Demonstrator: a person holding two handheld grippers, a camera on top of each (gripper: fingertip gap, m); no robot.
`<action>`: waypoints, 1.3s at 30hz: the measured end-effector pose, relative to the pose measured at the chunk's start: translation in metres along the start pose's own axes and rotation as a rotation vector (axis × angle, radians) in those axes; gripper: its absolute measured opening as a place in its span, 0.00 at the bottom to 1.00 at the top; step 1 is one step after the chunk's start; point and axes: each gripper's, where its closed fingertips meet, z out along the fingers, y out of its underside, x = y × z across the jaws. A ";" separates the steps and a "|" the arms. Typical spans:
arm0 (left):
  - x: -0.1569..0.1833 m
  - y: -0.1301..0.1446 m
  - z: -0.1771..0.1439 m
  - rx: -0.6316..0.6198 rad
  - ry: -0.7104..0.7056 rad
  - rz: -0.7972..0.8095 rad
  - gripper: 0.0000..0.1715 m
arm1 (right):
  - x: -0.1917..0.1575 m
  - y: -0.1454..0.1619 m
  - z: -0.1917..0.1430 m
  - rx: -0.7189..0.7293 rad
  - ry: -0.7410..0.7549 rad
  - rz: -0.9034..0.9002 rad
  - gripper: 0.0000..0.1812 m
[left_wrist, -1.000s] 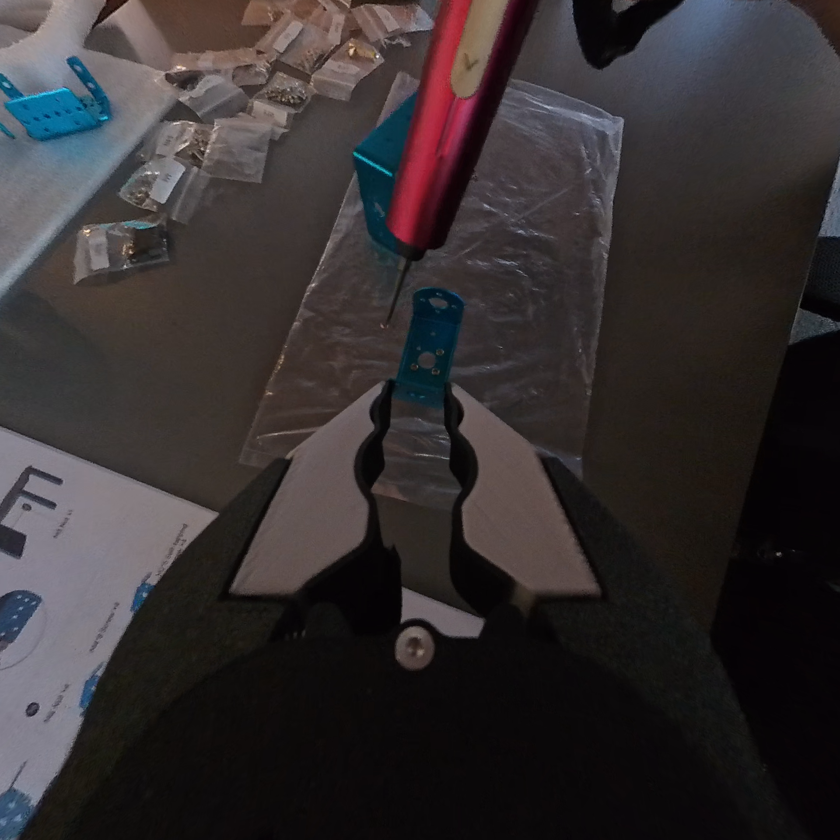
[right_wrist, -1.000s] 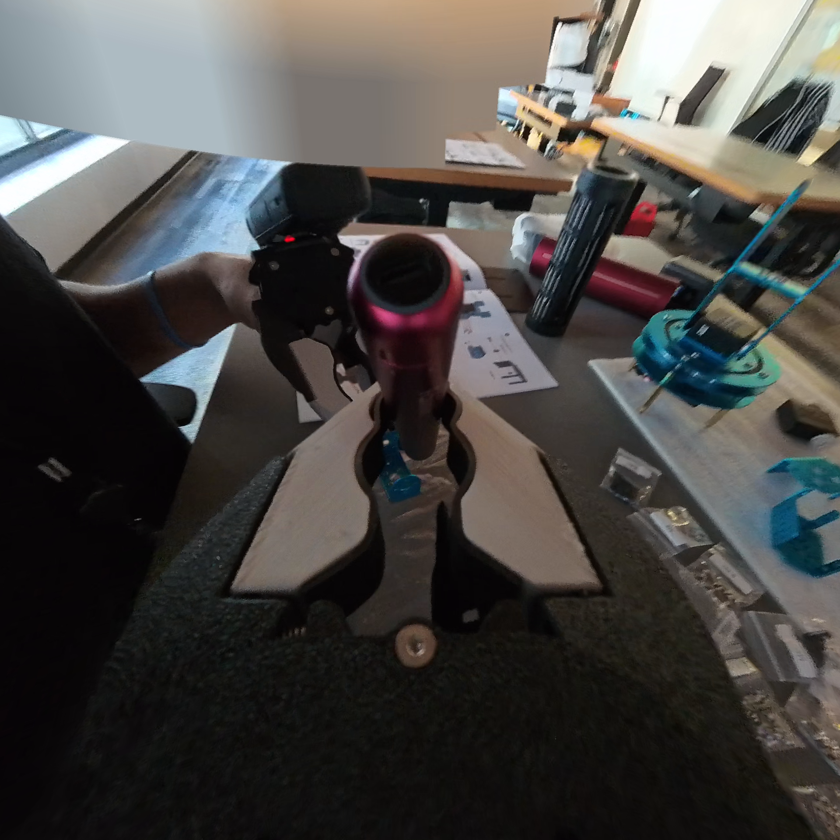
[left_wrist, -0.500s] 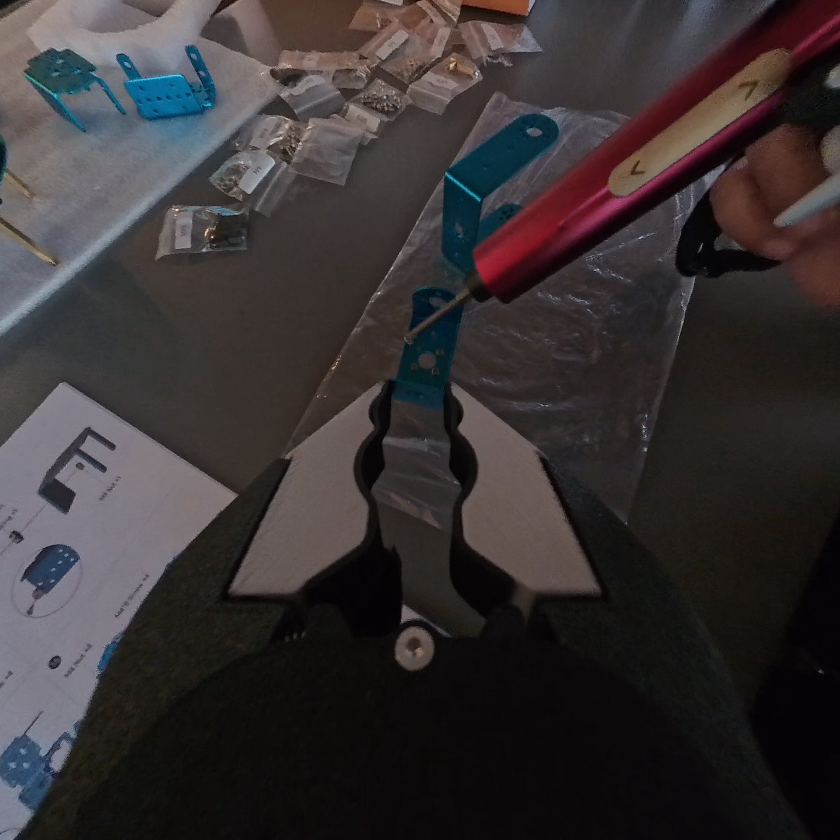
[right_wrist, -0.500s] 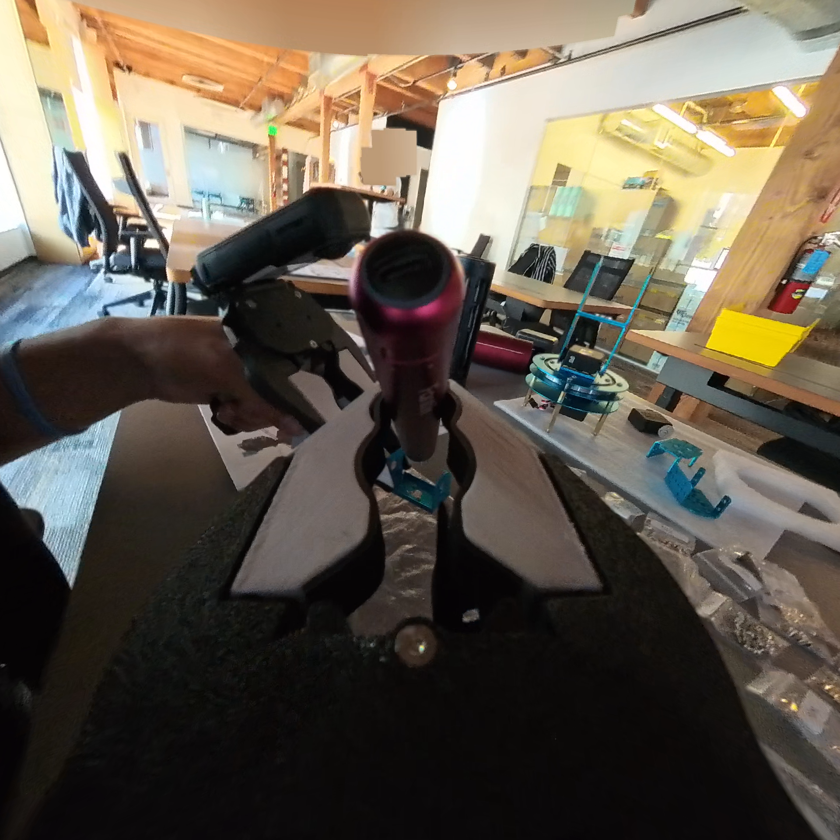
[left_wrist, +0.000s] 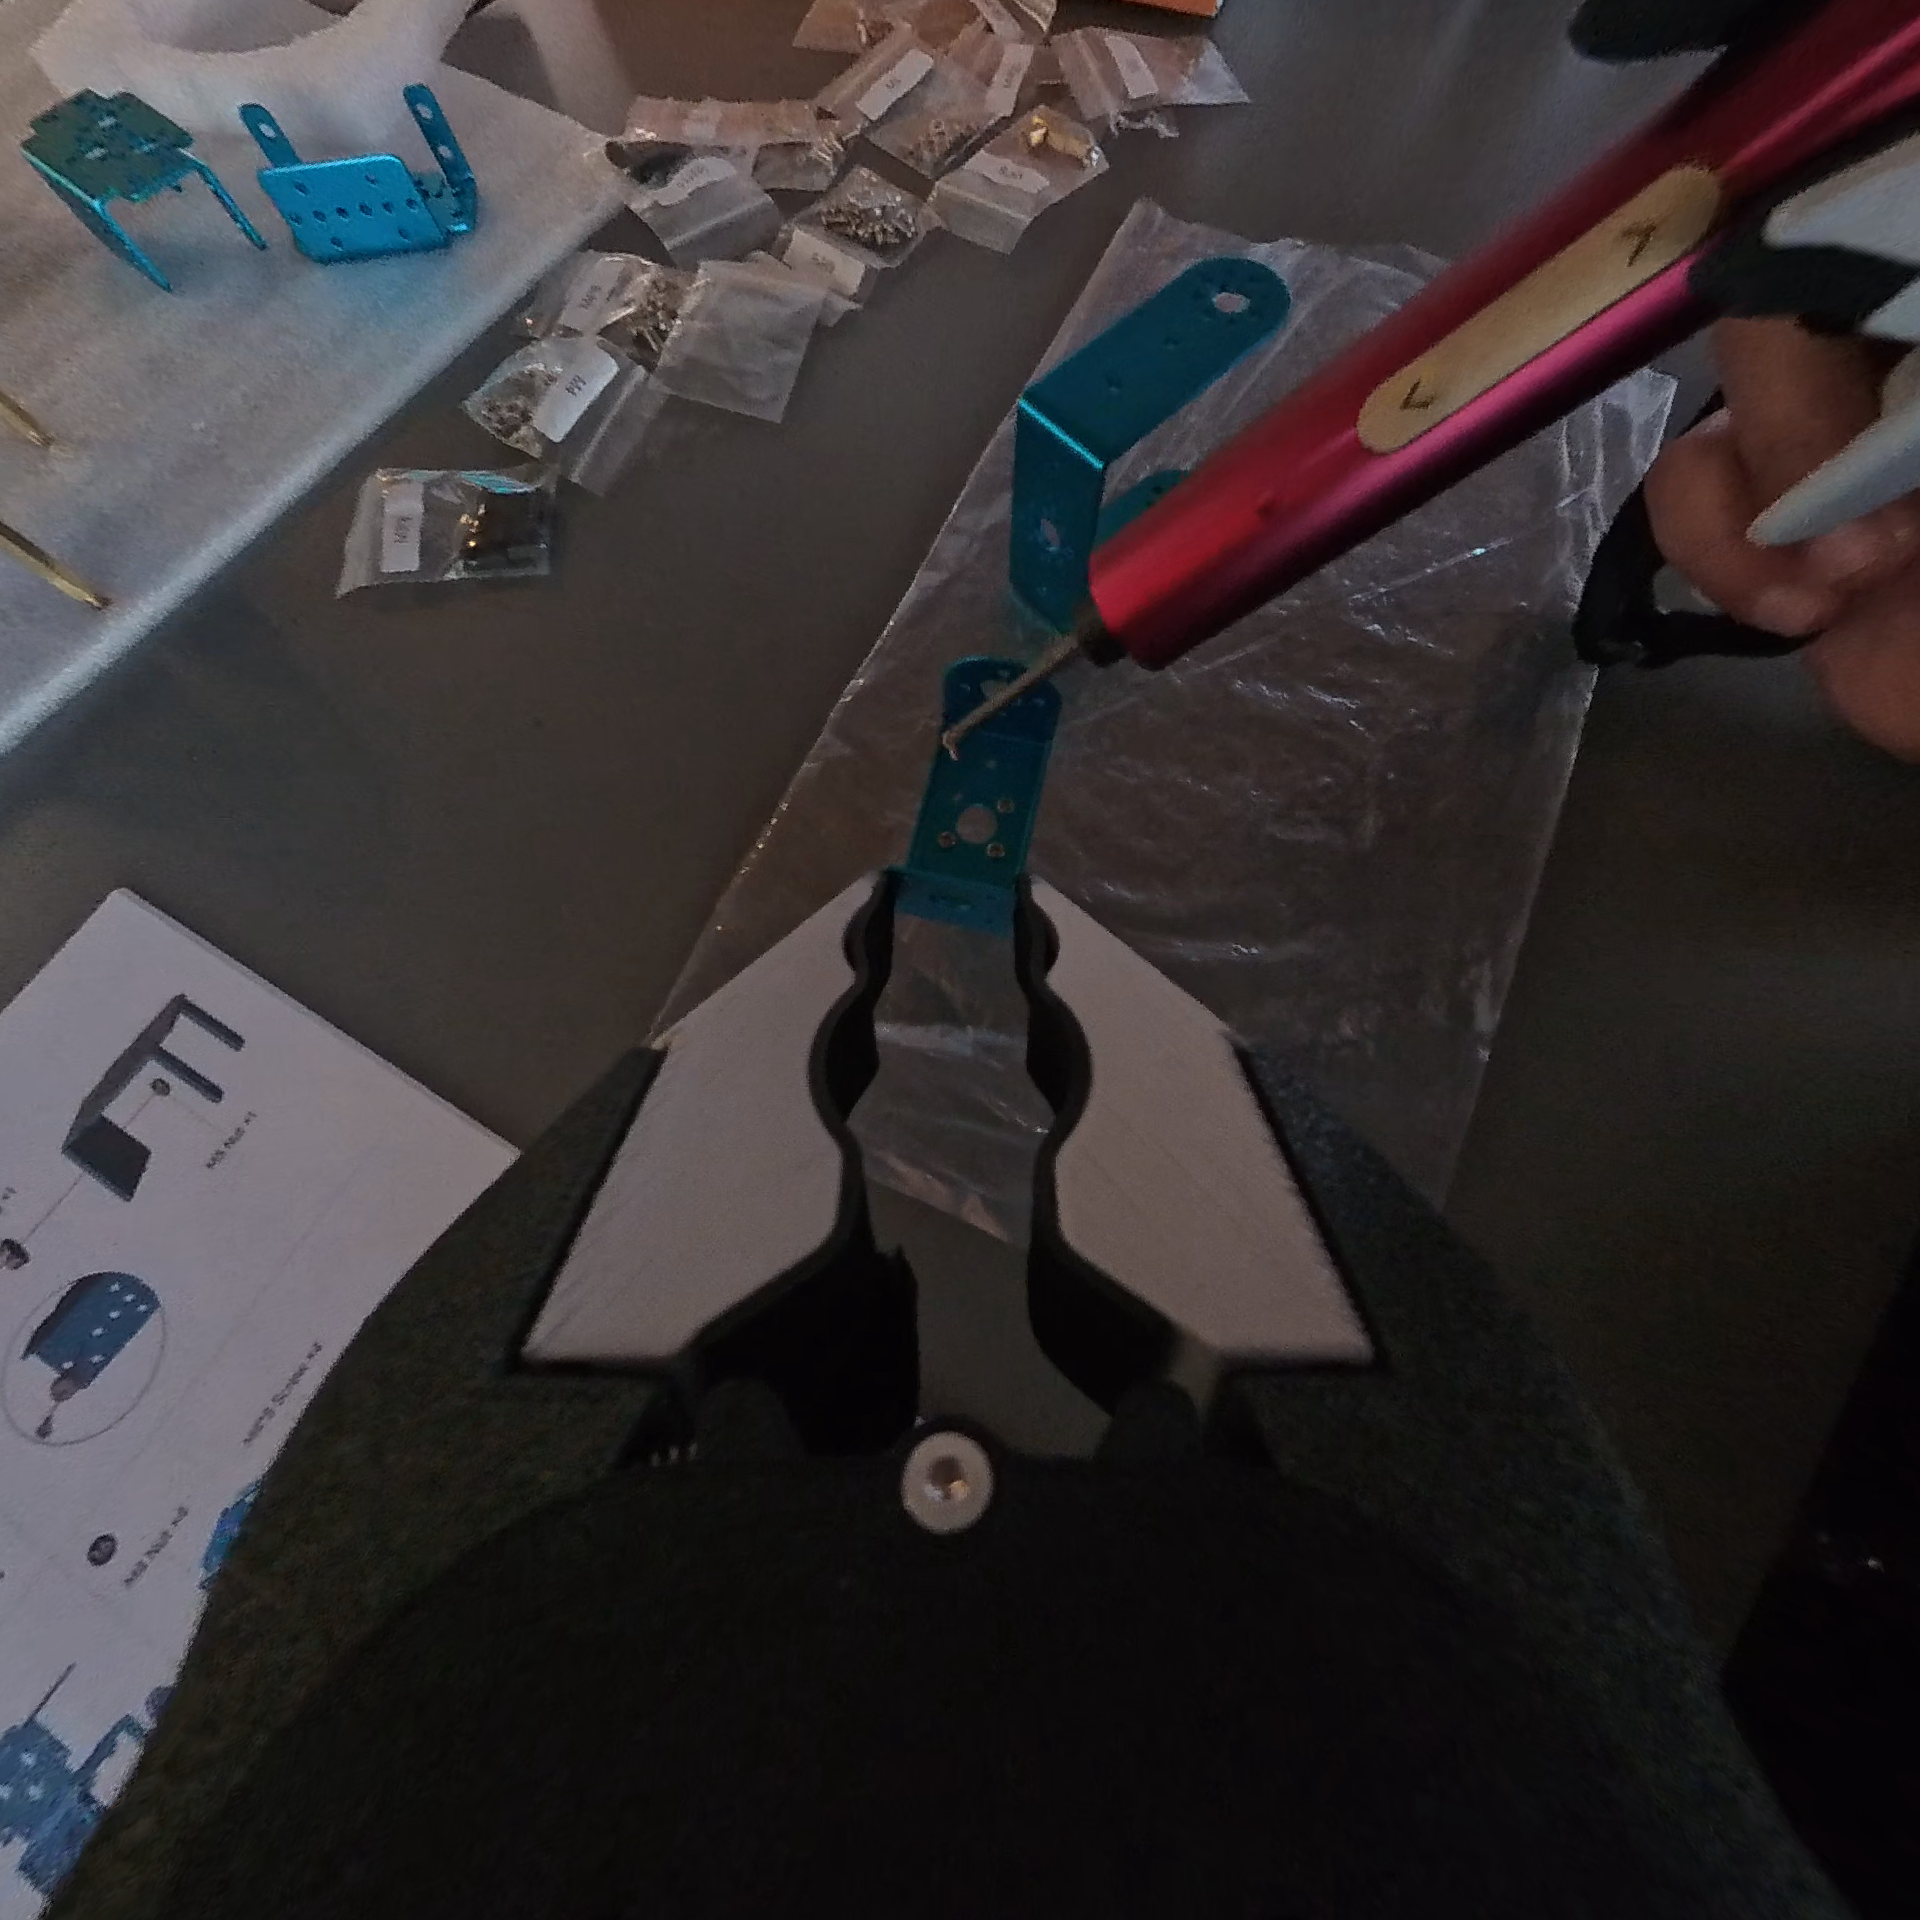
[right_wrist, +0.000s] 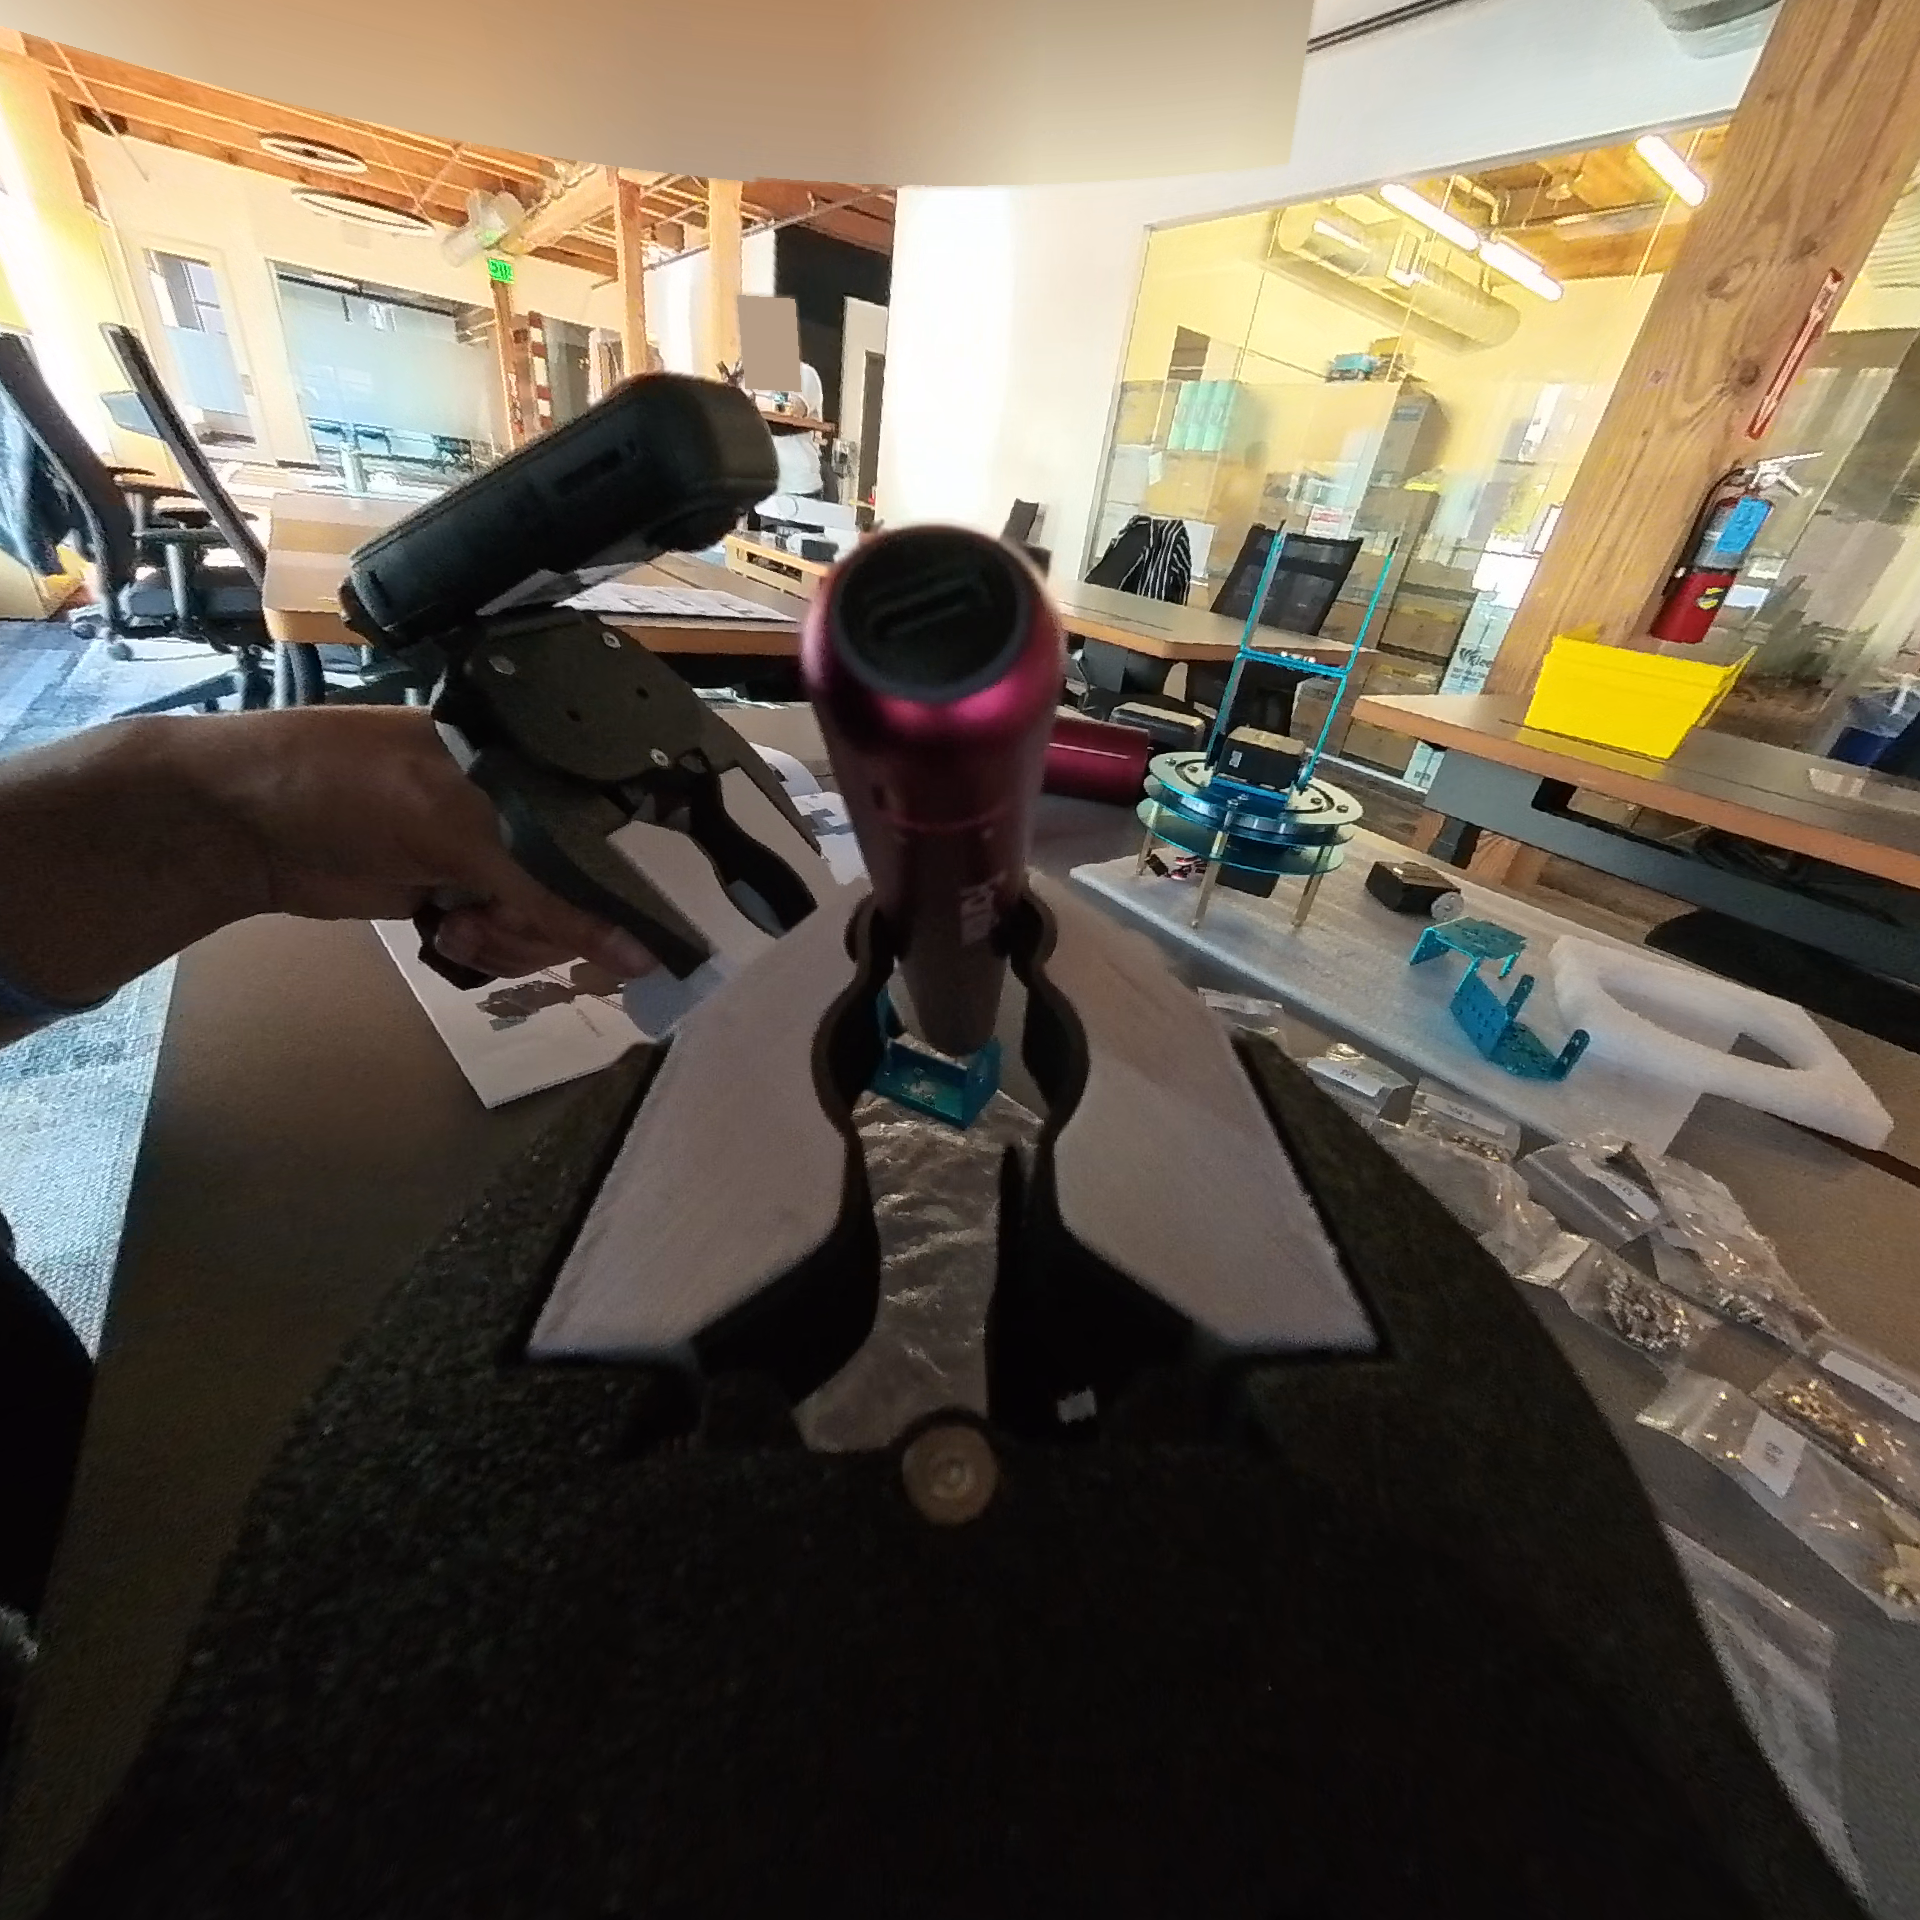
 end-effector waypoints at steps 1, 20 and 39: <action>0.000 0.000 0.000 0.000 0.002 -0.001 0.13 | 0.001 0.001 0.000 -0.005 0.003 0.000 0.11; 0.000 0.000 0.001 0.003 0.019 0.005 0.13 | 0.002 0.005 0.003 -0.023 -0.021 0.015 0.12; -0.003 -0.002 -0.001 0.012 0.015 0.007 0.13 | -0.001 0.008 0.006 -0.039 -0.034 0.011 0.11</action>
